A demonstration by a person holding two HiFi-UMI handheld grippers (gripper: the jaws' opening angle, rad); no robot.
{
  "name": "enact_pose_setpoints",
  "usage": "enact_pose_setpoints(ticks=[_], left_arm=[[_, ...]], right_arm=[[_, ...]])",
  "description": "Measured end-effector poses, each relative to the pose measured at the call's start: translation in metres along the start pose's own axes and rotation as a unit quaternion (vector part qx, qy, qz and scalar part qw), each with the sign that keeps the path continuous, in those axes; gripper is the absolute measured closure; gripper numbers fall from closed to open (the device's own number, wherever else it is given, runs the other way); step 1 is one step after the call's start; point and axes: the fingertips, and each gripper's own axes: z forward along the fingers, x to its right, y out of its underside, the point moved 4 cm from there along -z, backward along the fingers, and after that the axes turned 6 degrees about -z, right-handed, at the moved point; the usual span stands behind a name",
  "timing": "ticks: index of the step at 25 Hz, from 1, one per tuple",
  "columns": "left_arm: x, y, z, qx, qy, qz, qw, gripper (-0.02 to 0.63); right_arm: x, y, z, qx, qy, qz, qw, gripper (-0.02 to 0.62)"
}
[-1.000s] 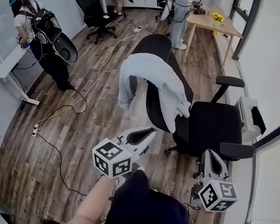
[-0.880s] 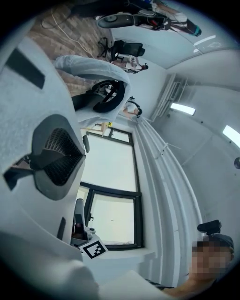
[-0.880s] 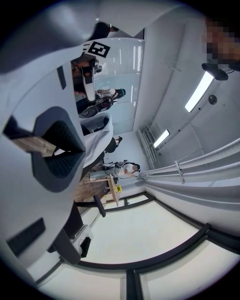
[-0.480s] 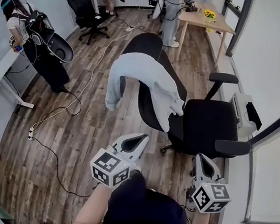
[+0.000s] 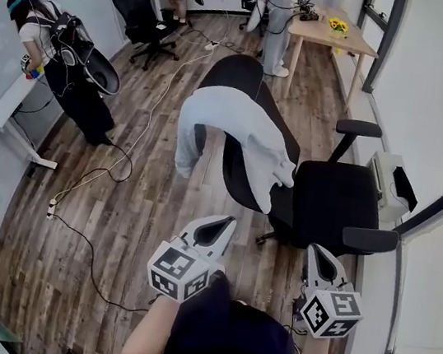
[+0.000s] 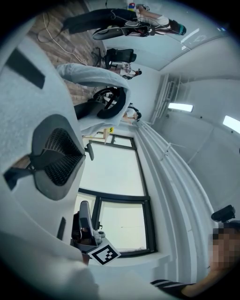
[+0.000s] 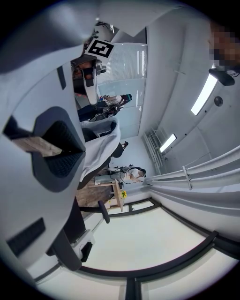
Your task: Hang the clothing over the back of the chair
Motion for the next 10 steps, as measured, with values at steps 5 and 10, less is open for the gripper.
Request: enact_pose_setpoints(ticks=[5,10], left_arm=[[-0.0038,-0.0015,0.0001,0.003,-0.003,-0.006,1.0000,0.598],[-0.0007,-0.0035,-0.0026,0.007,0.009,-0.013,0.9999,0.598]], right_arm=[[-0.0052,-0.0030,0.0064,0.000,-0.007,-0.005,1.000,0.595],[-0.0095,-0.0045,0.0068,-0.005,-0.007,-0.006,1.000,0.595]])
